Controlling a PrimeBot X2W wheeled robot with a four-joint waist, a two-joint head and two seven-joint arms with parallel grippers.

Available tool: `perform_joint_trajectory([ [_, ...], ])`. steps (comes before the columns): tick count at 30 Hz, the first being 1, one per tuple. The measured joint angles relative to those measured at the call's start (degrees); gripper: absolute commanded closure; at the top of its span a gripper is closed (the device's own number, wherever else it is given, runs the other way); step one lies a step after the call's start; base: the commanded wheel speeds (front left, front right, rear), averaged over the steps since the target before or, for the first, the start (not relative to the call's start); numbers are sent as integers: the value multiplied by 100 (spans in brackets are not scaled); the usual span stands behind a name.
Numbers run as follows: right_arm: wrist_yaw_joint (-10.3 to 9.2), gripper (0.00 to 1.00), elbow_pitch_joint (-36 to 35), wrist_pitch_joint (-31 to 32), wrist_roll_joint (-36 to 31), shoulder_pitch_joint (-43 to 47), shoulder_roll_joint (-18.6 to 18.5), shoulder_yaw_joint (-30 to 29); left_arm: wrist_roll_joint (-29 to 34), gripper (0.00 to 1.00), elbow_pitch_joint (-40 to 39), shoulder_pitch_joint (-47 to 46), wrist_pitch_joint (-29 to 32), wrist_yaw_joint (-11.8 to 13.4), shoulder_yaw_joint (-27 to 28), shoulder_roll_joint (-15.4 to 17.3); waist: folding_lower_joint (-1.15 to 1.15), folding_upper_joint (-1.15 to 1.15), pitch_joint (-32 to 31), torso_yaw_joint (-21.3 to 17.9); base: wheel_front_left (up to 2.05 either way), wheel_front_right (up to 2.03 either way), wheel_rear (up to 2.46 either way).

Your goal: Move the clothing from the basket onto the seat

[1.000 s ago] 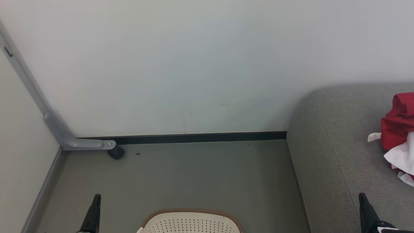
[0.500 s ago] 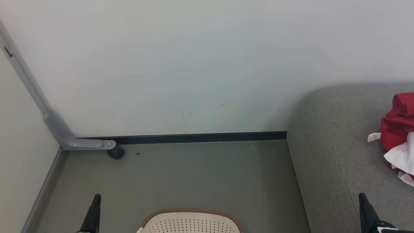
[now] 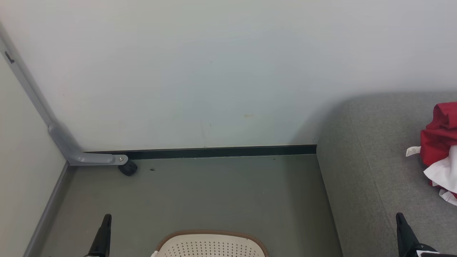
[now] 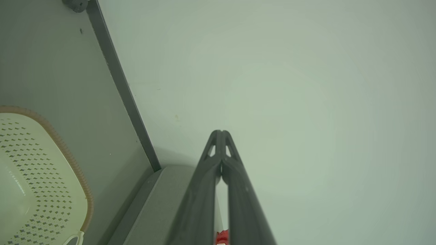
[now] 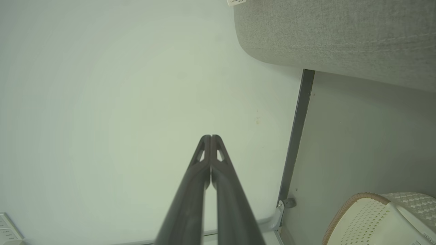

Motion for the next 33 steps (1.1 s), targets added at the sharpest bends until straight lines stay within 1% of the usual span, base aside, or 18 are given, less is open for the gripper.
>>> perform_joint_trajectory([
  [33, 0, 100, 0, 0, 0, 0, 0, 0, 0, 100, 1, 0, 0, 0, 0, 0, 0, 0, 0, 0, 0, 0, 0],
])
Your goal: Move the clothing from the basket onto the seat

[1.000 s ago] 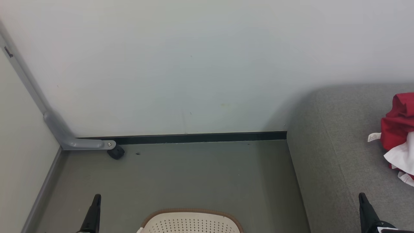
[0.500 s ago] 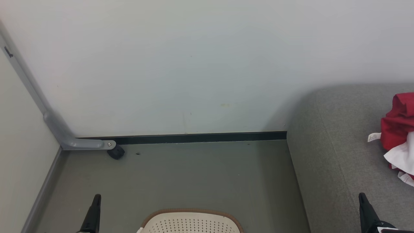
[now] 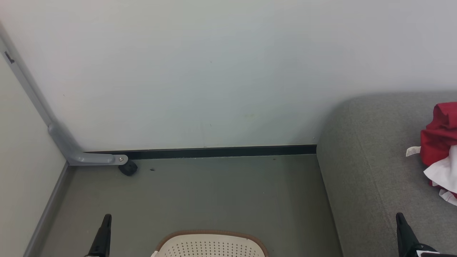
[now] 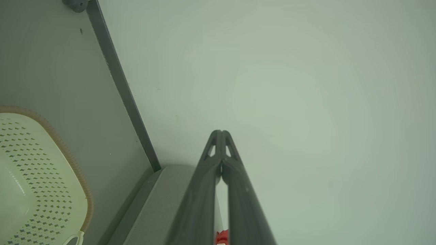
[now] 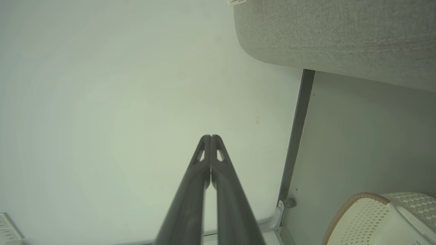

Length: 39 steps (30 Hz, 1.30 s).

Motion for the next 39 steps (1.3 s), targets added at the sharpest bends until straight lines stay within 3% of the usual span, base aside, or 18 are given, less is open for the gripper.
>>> perform_joint_trajectory([
  [39, 0, 100, 0, 0, 1, 0, 0, 0, 0, 100, 0, 0, 0, 0, 0, -1, 0, 0, 1, 0, 0, 0, 0],
])
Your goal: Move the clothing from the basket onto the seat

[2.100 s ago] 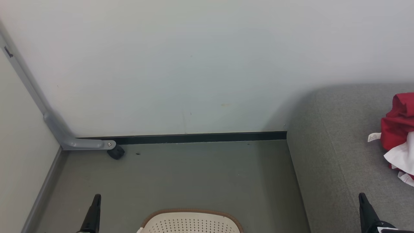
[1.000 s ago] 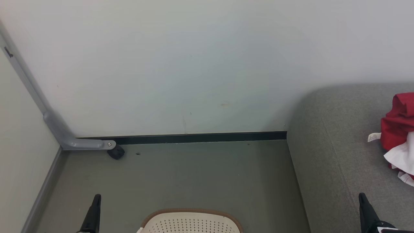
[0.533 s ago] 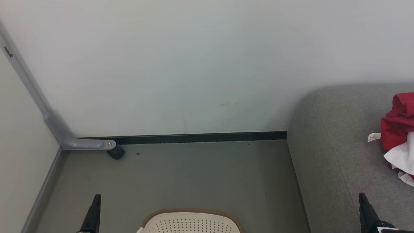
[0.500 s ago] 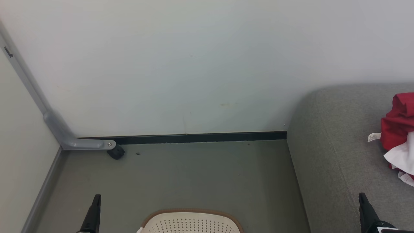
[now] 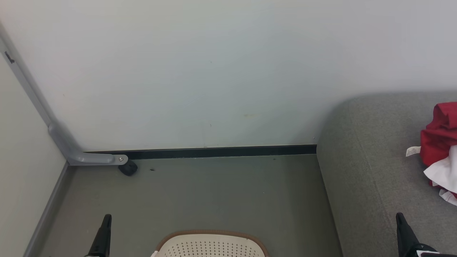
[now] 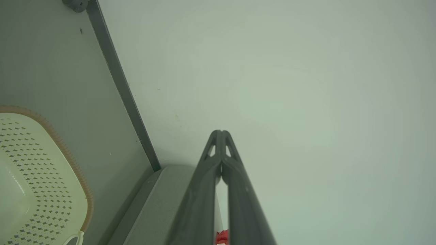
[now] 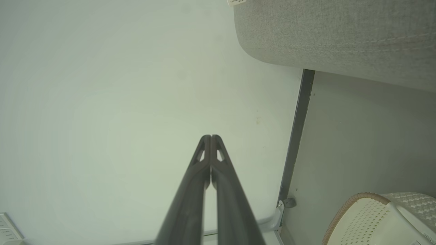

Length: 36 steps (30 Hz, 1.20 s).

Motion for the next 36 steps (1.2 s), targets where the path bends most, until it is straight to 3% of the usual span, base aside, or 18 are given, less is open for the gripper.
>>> perform_joint_trajectory([
  [36, 0, 100, -2, 0, 7, 0, 1, 0, 0, 100, -1, 0, 0, 0, 0, 0, 0, 0, 0, 0, 0, 0, 0],
])
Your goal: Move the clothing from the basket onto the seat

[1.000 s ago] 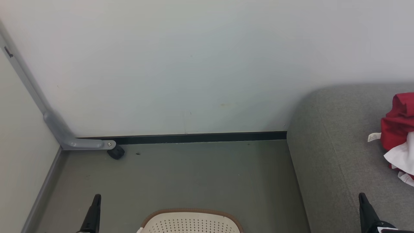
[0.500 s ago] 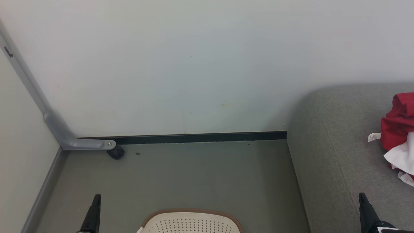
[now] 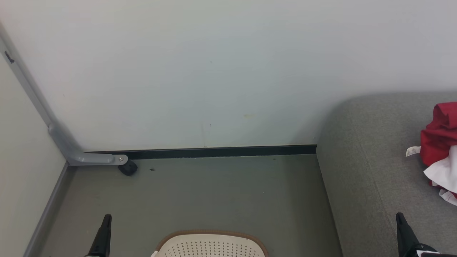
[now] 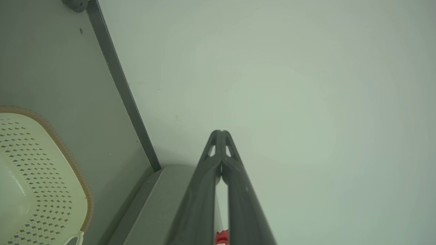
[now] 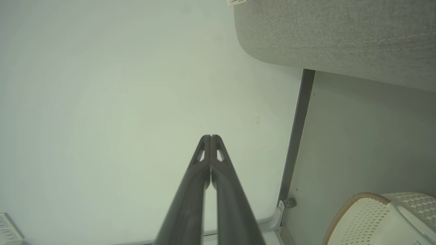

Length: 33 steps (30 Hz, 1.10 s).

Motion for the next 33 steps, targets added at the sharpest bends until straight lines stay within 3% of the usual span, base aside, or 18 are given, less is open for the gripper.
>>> perform_joint_trajectory([
  [33, 0, 100, -1, 0, 0, 0, 0, 0, 0, 100, -1, 0, 0, 0, 0, 0, 0, 0, 0, 0, 0, 0, 0],
])
